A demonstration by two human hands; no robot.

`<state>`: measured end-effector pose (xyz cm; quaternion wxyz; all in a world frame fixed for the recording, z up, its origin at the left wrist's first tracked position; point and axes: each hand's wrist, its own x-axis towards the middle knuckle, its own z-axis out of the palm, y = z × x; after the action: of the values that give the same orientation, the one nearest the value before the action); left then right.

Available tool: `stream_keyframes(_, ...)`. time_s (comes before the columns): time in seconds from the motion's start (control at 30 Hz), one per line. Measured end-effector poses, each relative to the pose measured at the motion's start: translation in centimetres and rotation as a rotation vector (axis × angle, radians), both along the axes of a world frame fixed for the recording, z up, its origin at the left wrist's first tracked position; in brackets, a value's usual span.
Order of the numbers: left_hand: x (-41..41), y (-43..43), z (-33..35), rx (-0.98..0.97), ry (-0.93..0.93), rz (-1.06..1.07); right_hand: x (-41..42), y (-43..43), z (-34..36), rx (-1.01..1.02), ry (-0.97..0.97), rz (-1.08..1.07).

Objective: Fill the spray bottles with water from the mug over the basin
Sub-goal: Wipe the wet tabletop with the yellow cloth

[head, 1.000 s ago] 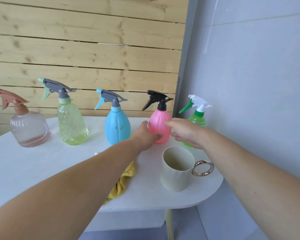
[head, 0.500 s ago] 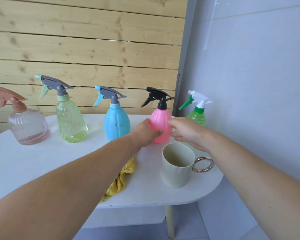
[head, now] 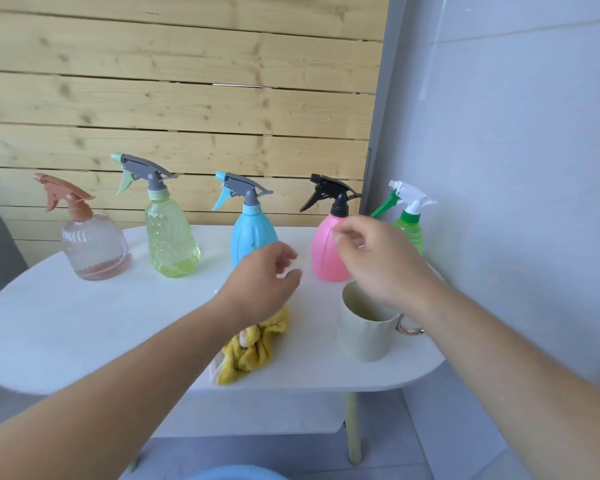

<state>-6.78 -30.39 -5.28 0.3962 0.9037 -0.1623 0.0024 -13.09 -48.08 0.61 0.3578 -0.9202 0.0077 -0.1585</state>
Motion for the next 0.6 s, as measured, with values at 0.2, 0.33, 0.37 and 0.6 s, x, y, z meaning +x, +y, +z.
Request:
stream_keyframes(0.2, -4.2, 6.9, -3.6, 0.506, -0.013, -0.114, -2.2, 7.6, -4.1, -0.07, 0.235, 0.235)
stream_keyframes(0.33, -4.9, 9.3, -3.8, 0.542, -0.088, -0.032, -1.6, 9.7, -7.9, -0.139, 0.325, 0.308)
stream_keyframes(0.37, -5.0, 10.3, -3.7, 0.548, -0.085, -0.01, -1.6, 10.5, -8.5, -0.154, 0.321, 0.332)
stream_keyframes(0.6, -5.9, 19.7, -4.2, 0.586, -0.087, 0.13, -0.4, 18.7, -9.5, -0.309, 0.246, 0.502)
